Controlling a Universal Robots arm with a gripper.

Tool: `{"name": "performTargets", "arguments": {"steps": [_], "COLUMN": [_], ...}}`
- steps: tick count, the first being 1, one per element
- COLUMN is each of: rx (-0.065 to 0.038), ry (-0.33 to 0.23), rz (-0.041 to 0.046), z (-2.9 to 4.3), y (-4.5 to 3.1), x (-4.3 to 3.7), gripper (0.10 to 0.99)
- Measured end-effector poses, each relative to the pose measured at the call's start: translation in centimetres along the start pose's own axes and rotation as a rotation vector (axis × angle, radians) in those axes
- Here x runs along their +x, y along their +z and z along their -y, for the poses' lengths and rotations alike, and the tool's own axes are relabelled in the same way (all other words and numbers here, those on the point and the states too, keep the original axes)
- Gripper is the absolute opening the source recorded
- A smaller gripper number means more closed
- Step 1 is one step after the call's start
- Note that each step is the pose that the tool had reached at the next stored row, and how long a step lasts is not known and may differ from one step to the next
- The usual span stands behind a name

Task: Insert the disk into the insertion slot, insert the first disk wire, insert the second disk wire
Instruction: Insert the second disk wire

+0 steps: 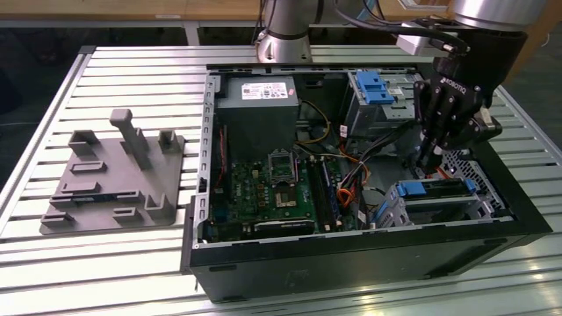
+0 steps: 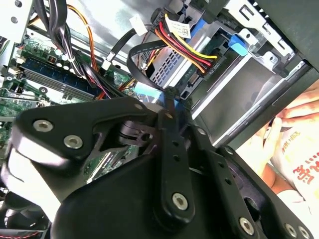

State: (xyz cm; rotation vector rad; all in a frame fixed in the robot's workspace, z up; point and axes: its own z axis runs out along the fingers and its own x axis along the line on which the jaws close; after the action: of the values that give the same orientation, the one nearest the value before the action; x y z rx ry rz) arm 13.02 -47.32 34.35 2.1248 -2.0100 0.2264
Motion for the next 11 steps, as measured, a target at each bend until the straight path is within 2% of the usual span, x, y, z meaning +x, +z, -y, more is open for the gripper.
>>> {"name": "performTargets", "arguments": {"steps": [1, 2, 4, 8, 11], "rx": [0.001, 0.001, 0.002, 0.004, 0.007], "ry": [0.0, 0.0, 0.001, 0.001, 0.002], "rz": [0.0001, 0.0001, 0.0003, 0.002, 0.0064], "z": [0.0, 0.0, 0.0, 0.0, -0.01], "y": [0.0, 0.0, 0.0, 0.0, -0.01], "x": [0.0, 0.0, 0.0, 0.0, 0.0], "gripper": [0.235, 0.169, 0.141, 0.141, 0.141]}}
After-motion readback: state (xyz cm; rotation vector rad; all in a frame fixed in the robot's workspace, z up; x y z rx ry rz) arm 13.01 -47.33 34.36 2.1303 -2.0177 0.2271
